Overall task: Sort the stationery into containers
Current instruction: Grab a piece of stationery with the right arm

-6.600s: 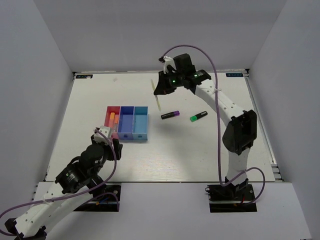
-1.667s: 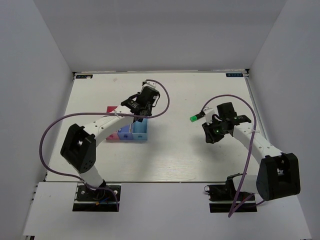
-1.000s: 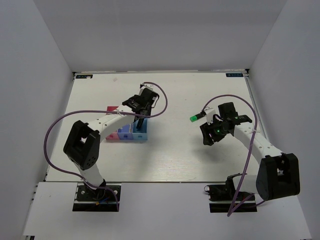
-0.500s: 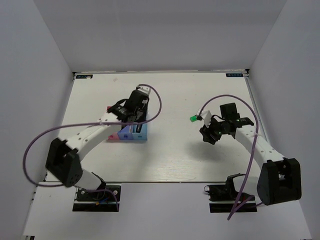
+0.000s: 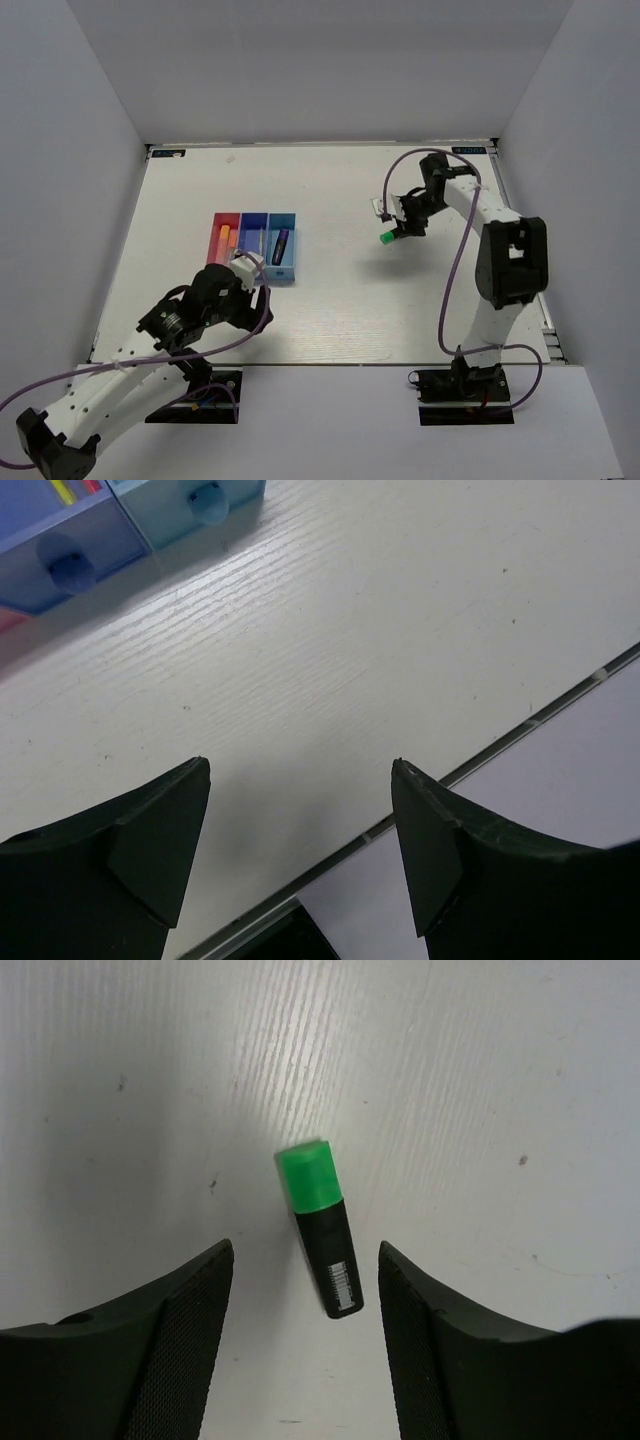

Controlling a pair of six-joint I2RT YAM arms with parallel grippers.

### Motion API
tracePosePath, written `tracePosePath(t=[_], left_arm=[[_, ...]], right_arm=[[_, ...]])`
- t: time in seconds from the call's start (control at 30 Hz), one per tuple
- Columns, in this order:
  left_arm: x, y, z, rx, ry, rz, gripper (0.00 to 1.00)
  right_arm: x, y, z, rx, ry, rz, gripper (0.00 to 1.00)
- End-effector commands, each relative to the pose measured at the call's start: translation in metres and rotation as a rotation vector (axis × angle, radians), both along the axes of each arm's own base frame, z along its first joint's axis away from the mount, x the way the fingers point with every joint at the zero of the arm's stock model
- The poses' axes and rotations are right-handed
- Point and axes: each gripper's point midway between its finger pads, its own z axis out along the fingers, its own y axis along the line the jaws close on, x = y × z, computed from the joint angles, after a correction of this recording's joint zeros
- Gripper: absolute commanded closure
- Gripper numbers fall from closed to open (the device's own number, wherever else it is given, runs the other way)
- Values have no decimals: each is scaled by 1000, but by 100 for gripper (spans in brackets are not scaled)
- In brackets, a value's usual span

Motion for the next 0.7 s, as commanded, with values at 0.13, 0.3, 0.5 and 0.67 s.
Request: tracePosePath(t=[0.13,0.3,0.5,0.67], left_arm=[[0,2,9,-42,-56,-12,17],[0,3,8,-37,-43,-7,17],[2,4,7,-51,-29,1,17],[4,5,8,-54,-36,15,17]], right_arm=[[25,-18,-6,-103,98,175,38],[42,-26,-25,-152,118,197,38],[43,-33,-50,-179,169,194,38],[43,-32,-69,-189,199,177,38]])
